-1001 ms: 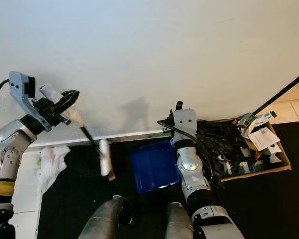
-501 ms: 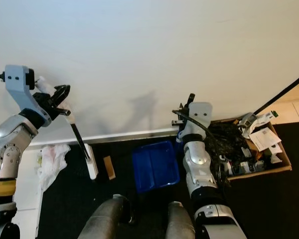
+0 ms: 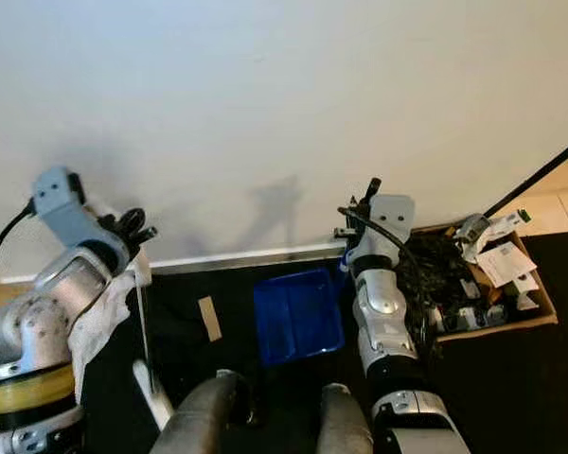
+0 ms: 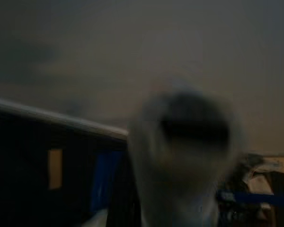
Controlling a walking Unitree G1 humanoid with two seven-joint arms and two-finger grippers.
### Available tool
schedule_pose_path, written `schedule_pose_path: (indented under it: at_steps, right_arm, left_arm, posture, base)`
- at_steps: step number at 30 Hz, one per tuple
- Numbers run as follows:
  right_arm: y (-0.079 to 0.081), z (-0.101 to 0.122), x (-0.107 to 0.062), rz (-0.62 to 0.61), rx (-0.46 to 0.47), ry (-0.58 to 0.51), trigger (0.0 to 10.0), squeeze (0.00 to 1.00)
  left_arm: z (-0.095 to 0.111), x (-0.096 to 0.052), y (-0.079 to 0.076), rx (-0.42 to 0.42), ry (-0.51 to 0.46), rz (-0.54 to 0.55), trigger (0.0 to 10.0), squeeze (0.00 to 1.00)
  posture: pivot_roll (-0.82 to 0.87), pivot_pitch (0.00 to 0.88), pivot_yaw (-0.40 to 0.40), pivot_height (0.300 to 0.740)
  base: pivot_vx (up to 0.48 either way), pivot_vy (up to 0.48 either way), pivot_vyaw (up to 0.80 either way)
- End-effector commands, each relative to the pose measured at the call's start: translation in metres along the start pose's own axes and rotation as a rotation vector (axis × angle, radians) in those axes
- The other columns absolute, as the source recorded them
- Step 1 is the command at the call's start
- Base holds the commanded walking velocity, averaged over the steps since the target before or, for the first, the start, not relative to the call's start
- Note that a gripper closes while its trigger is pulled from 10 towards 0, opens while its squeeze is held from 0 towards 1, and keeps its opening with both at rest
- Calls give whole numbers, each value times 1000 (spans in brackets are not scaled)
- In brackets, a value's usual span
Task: Sweep floor
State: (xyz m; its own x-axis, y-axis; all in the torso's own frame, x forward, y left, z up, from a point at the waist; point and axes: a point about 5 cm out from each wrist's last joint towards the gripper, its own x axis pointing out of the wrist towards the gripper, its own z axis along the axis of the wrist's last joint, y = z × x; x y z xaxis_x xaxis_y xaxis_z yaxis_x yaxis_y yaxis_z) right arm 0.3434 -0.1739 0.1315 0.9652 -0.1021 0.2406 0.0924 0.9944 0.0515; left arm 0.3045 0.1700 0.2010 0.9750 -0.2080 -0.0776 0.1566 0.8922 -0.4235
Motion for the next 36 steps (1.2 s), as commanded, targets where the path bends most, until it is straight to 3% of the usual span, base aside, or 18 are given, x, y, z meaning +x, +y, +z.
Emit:
schedule_pose_path:
  at_steps: [1,2,6,9,13,16,26,36]
  right_arm:
    - [2,8,0,-12,69,-36,10000,0]
    - [2,21,3,-2,84,-85,10000,0]
    - [1,38,3,41,68,-133,10000,0]
    - [-1,43,1,60,50,-135,10000,0]
    - [-7,42,-1,37,22,-105,10000,0]
    - [-10,43,-2,21,-8,-97,10000,0]
    - [-11,47,-5,3,10,-79,10000,0]
    - [-4,48,-1,17,32,-73,10000,0]
  left_arm:
    - [17,-3,-13,109,-79,-98,10000,0]
    - [31,0,-16,213,-138,-113,10000,0]
    - [43,5,-22,271,-212,-141,10000,0]
    - [45,4,-30,239,-224,-158,10000,0]
    - [43,6,-38,255,-242,-216,10000,0]
    - [42,10,-37,302,-264,-223,10000,0]
    - [33,24,-23,271,-258,-160,10000,0]
    - [31,33,-23,299,-276,-156,10000,0]
  posture:
    - [174,173,85,740]
    - [175,158,83,740]
    - [152,121,76,740]
    - [131,97,73,740]
    - [122,84,75,740]
    - [113,74,80,740]
    - [96,63,81,740]
    - [96,65,76,740]
  base:
    - [0,0,0]
    - [0,0,0]
    - [0,0,0]
    - [0,0,0]
    - [0,0,0]
    - [0,0,0]
    - [0,0,0]
    - [0,0,0]
